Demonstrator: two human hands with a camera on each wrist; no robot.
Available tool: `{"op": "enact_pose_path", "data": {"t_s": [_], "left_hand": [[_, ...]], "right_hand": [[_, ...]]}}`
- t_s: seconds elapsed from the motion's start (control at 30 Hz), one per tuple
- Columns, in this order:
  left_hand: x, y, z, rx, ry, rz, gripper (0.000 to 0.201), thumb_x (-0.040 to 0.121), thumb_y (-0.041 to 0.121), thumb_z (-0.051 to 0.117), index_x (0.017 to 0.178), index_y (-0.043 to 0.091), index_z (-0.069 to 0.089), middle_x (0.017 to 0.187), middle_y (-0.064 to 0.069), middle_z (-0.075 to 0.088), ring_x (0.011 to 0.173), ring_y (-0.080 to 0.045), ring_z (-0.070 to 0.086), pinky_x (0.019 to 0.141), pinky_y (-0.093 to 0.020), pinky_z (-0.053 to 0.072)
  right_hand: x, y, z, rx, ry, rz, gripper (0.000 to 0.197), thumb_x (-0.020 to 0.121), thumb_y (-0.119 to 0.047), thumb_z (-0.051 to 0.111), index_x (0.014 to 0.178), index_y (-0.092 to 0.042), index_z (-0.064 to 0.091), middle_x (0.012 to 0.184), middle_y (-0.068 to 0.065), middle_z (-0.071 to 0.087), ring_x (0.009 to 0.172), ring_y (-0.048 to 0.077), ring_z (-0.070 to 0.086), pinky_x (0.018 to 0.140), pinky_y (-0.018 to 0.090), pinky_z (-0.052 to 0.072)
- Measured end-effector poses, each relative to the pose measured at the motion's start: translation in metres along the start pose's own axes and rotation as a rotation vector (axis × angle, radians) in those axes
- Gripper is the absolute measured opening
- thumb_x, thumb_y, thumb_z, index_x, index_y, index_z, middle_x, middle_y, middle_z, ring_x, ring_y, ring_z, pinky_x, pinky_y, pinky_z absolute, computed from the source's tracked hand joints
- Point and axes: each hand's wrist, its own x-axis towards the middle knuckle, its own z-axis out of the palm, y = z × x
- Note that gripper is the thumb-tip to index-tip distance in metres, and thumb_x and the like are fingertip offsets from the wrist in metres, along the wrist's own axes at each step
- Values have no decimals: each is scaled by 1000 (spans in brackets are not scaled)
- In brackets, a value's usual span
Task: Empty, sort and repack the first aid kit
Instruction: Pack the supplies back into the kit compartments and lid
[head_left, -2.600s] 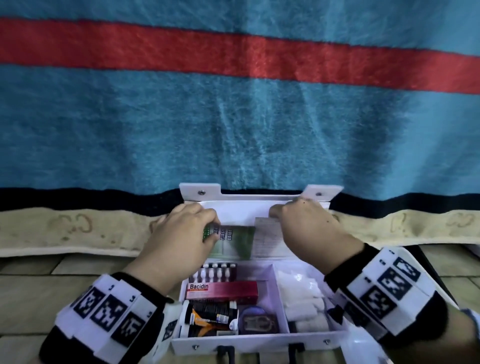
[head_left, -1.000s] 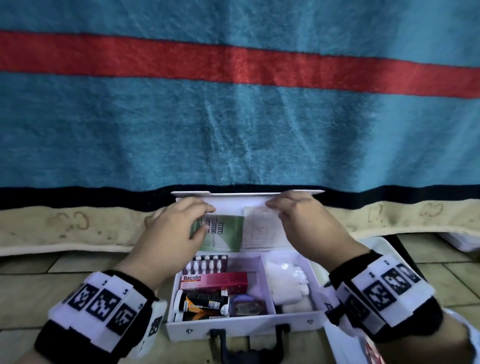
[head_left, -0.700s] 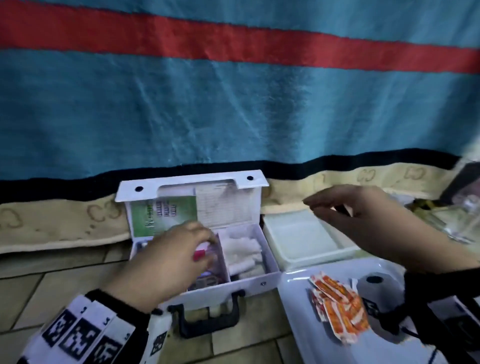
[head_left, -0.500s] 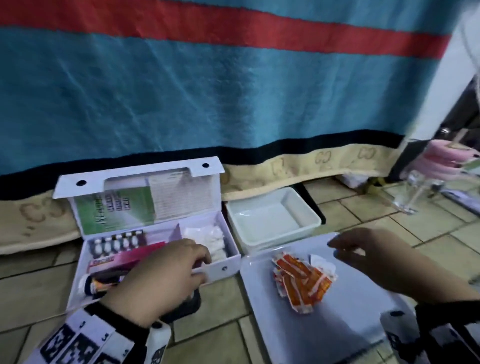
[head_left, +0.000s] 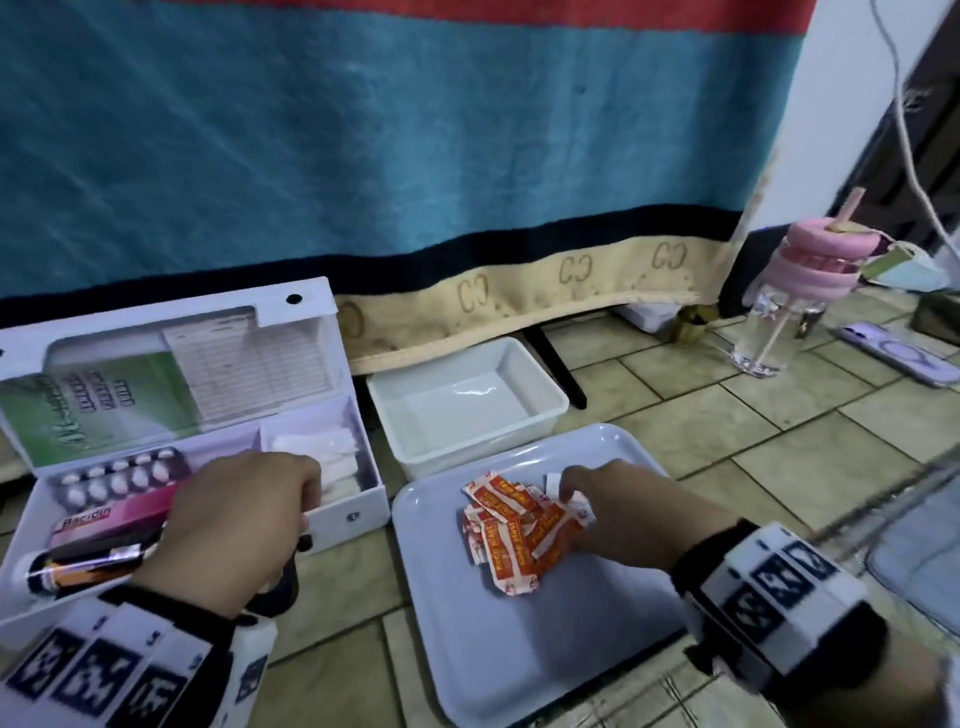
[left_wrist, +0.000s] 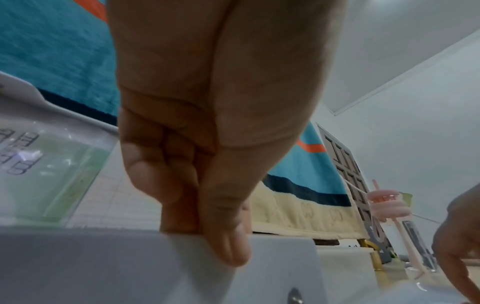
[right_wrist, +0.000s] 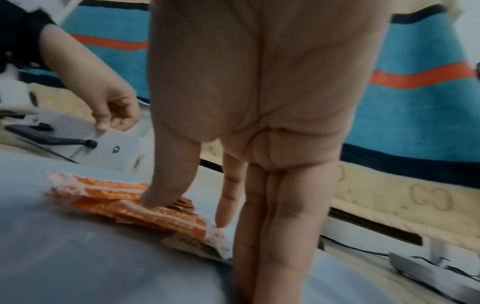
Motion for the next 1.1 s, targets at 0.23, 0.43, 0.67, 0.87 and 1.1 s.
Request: {"op": "enact_pose_path", "data": {"t_s": [0.23, 0.43, 0.67, 0.87, 1.1], "left_hand": [[3, 3, -2, -27, 36, -42, 19, 74, 23, 64, 64, 35, 55, 76, 9, 68, 81, -10, 58, 64, -25, 46], [0, 6, -5, -25, 26, -106, 20, 68, 29, 72, 59, 36, 55, 70, 10, 67, 74, -8, 57, 62, -25, 46], [-7, 9, -9, -43, 32, -103, 23, 75, 20, 64, 61, 35, 54, 64, 20, 65, 73, 1, 56, 60, -22, 45], [-5, -1, -7, -126, 38, -67, 20, 77, 24, 65, 64, 36, 56, 70, 19, 69, 76, 0, 58, 57, -19, 41], [-10, -22, -3, -414, 54, 74, 20, 77, 18, 72, 70, 34, 62, 69, 17, 68, 72, 10, 60, 57, -8, 43]], "right_hand": [[32, -10, 0, -245, -115, -47, 25, 90, -19, 51, 112, -12, 62, 113, 6, 65, 105, 22, 60, 84, 27, 44], [30, -4, 1, -263, -83, -92, 26, 89, -16, 53, 114, -11, 59, 115, 9, 63, 106, 24, 60, 79, 29, 44], [32, -6, -2, -368, -133, -96, 23, 92, -16, 52, 113, -10, 61, 97, 6, 64, 107, 22, 60, 76, 26, 39], [22, -10, -7, -427, -104, -81, 29, 98, -7, 39, 120, -5, 57, 124, 10, 60, 115, 21, 56, 94, 26, 41], [13, -7, -22, -154, -111, 126, 10, 85, -18, 57, 85, -14, 66, 87, 2, 70, 89, 18, 65, 72, 23, 46]]}}
